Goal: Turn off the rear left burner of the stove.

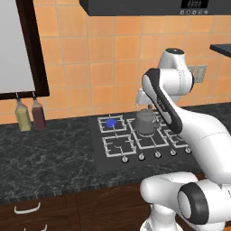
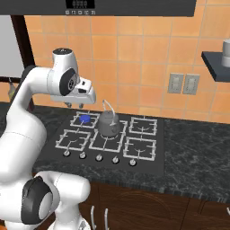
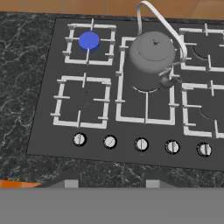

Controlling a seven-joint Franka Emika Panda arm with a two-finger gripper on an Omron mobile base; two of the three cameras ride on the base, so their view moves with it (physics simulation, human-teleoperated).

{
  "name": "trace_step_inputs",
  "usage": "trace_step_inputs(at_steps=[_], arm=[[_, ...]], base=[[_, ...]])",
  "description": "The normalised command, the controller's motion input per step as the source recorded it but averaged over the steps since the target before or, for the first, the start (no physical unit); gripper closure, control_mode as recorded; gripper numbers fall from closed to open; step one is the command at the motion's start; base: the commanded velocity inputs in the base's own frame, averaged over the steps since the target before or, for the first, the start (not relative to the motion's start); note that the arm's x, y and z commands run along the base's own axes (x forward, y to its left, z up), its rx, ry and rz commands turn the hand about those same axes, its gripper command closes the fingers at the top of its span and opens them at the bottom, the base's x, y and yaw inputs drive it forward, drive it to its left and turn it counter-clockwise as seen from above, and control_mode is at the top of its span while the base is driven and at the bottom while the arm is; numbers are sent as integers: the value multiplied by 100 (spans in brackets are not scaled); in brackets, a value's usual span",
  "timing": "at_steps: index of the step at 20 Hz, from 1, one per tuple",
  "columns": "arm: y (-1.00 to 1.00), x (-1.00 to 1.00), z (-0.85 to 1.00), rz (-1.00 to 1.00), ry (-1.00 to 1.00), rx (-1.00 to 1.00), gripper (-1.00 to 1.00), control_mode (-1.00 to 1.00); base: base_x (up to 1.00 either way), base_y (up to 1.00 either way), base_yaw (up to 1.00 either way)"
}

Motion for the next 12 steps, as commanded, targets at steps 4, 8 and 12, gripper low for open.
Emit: trace_step_inputs(at_steps=[4,8,12], arm=[[8,-14,-3,1,1,0,-100,-100],[43,-34,-21,8,3,-3,-100,-100],[34,-25,-56,3,19,0,-100,-100]], base=[[0,0,0],[0,0,0],[0,0,0]])
